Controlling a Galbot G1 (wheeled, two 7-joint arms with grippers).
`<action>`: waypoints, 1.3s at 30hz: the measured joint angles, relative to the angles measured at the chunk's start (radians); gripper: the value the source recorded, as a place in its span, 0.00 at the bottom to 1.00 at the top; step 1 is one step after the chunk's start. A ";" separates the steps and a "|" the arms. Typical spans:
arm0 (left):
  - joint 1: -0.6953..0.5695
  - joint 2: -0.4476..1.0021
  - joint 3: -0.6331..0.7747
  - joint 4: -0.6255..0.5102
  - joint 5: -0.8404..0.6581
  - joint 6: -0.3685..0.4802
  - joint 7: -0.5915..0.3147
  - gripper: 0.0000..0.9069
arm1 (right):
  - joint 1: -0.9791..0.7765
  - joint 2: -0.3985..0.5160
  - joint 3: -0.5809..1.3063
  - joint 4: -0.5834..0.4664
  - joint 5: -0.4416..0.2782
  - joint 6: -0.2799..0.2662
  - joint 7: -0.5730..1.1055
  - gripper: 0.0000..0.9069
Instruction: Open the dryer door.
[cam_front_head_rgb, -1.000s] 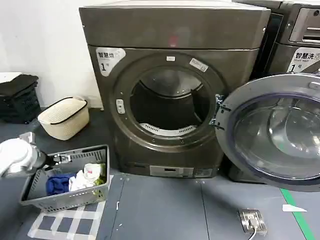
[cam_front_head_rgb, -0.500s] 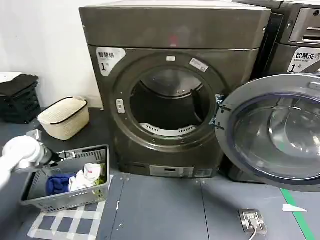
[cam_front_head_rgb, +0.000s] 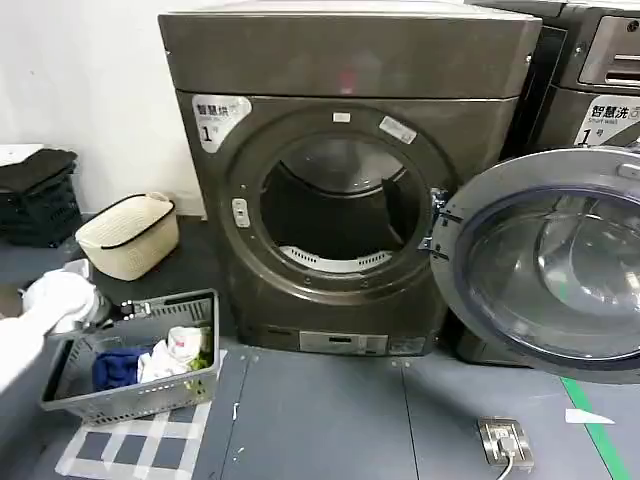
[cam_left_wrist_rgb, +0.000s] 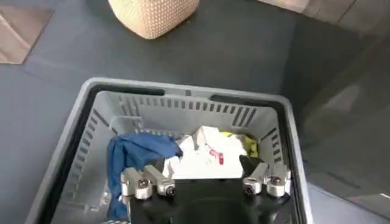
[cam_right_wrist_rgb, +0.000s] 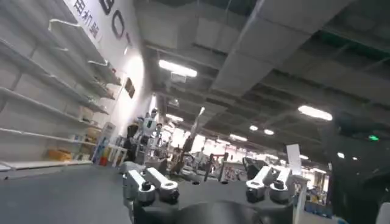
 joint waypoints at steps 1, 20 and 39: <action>-0.003 -0.002 0.010 0.007 0.016 0.000 0.011 1.00 | 0.000 0.000 -0.001 0.000 0.000 0.001 0.000 1.00; -0.033 -0.010 0.091 0.046 0.016 0.000 0.033 1.00 | 0.007 0.002 -0.011 -0.003 -0.003 0.013 -0.006 1.00; -0.027 0.002 0.091 0.039 -0.004 0.000 0.032 1.00 | 0.010 0.007 -0.010 -0.004 -0.007 0.012 -0.007 1.00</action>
